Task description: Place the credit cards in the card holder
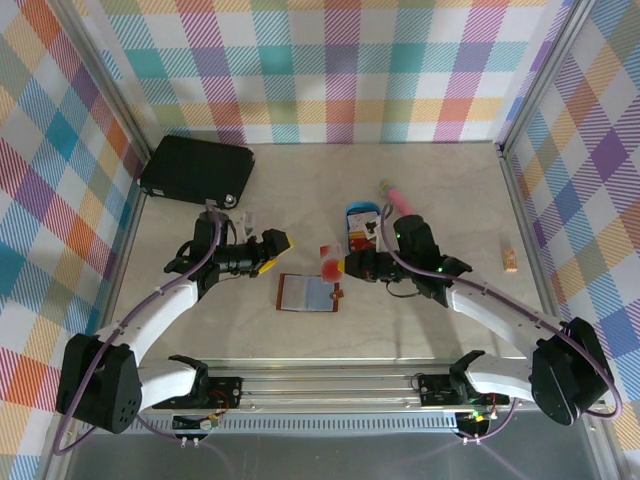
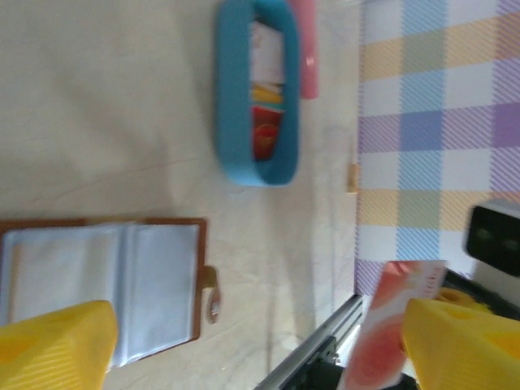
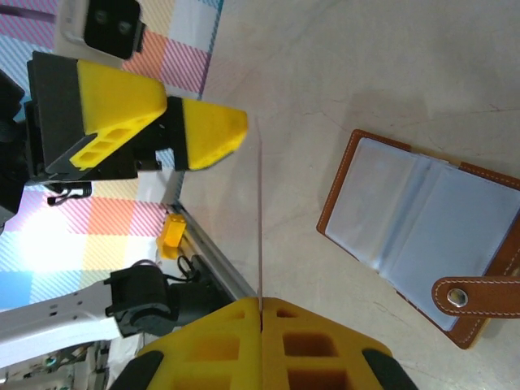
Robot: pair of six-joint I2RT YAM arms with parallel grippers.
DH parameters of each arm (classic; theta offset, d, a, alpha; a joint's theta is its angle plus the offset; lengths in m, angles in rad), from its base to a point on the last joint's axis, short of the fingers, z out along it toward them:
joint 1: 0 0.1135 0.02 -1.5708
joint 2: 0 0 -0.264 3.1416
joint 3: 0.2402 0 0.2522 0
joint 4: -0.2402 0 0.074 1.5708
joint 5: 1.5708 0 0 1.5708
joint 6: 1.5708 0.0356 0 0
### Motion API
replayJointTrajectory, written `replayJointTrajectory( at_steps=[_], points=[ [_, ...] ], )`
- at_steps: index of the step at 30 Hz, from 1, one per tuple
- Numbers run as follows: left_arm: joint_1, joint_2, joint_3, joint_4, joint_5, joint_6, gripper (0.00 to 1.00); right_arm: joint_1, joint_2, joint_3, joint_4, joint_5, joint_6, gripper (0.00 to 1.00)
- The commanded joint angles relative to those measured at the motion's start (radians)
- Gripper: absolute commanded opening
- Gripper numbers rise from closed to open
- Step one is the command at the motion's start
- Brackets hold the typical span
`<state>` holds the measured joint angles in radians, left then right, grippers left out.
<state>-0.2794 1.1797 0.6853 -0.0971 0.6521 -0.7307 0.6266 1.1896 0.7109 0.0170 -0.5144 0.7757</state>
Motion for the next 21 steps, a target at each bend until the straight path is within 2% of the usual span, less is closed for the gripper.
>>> replayJointTrajectory(
  at_steps=[1, 7, 21],
  points=[
    [0.014, 0.024, -0.041, -0.027, -0.012, 0.004, 1.0, 0.052, 0.019, -0.049, 0.112, 0.15, 0.103, 0.0],
    [0.014, 0.051, -0.11, 0.098, 0.027, -0.031, 0.99, 0.131, 0.086, -0.078, 0.133, 0.272, 0.171, 0.0],
    [-0.007, 0.082, -0.16, 0.126, 0.037, -0.006, 0.95, 0.189, 0.251, -0.069, 0.209, 0.297, 0.291, 0.0]
  ],
)
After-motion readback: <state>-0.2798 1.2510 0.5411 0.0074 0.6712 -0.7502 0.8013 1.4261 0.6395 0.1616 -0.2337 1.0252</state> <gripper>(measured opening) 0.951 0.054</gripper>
